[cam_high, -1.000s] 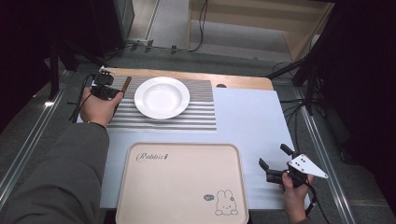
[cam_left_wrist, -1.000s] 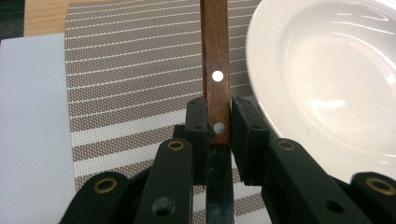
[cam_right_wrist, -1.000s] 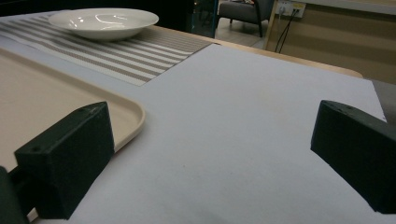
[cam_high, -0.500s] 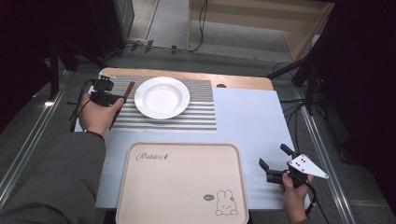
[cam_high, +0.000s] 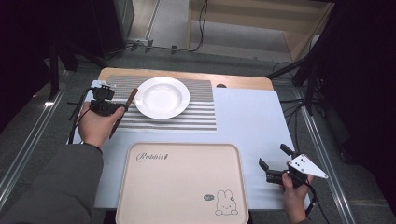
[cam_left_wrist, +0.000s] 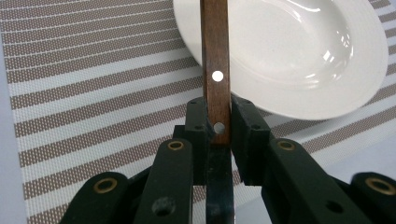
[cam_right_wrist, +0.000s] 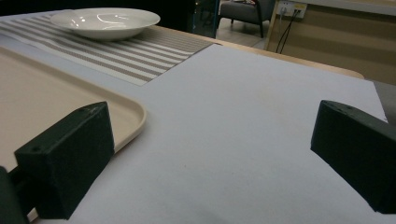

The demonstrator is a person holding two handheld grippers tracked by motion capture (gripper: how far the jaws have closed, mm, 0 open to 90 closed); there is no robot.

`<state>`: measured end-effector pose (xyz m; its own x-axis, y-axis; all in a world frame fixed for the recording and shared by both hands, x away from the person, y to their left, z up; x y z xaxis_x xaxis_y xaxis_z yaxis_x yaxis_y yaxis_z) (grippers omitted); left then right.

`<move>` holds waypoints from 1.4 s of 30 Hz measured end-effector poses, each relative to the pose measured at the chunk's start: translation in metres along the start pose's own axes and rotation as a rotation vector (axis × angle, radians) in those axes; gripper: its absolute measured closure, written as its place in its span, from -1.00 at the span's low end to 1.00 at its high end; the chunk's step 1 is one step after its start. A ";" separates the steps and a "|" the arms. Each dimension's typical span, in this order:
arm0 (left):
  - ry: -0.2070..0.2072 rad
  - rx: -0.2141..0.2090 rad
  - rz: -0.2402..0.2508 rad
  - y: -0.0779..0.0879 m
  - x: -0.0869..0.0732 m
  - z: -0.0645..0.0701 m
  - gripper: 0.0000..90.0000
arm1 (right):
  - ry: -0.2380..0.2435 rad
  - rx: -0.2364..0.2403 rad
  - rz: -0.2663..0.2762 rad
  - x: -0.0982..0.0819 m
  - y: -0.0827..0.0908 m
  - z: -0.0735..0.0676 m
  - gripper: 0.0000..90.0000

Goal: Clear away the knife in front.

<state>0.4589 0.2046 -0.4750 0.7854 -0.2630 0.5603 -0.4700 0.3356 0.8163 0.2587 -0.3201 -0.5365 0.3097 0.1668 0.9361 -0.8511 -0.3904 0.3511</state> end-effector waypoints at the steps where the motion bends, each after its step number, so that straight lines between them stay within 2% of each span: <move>1: -0.004 -0.004 0.001 0.001 -0.002 0.002 0.71 | 0.000 0.000 0.000 0.000 0.000 0.000 -1.00; 14: -0.054 -0.035 0.005 0.011 -0.022 0.026 0.71 | 0.003 -0.001 -0.005 0.000 0.000 -0.001 -1.00; 26: -0.053 -0.096 0.013 0.018 -0.041 0.042 0.71 | 0.003 0.000 -0.005 0.000 0.000 -0.001 -1.00; 34: -0.072 -0.115 0.023 0.028 -0.053 0.056 0.71 | 0.004 0.000 -0.005 0.000 0.000 -0.001 -1.00; 37: -0.090 -0.107 0.028 0.031 -0.059 0.062 0.71 | 0.009 0.000 -0.005 0.000 -0.001 -0.001 -1.00; 42: -0.087 -0.136 0.029 0.034 -0.069 0.069 0.71 | 0.007 0.000 -0.006 0.000 0.000 -0.001 -1.00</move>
<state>0.3606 0.1713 -0.4764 0.7316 -0.3267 0.5983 -0.4285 0.4621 0.7764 0.2584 -0.3189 -0.5368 0.3122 0.1755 0.9337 -0.8493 -0.3889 0.3571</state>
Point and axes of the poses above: each handheld gripper's, and its own axes: y roughly backward along the jaws, x roughly out of its top, z roughly to its right, the point moved 6 cm from there along -y, roughly forward along the jaws, and after that the axes turned 4 degrees about -z, right-handed, at the moved point
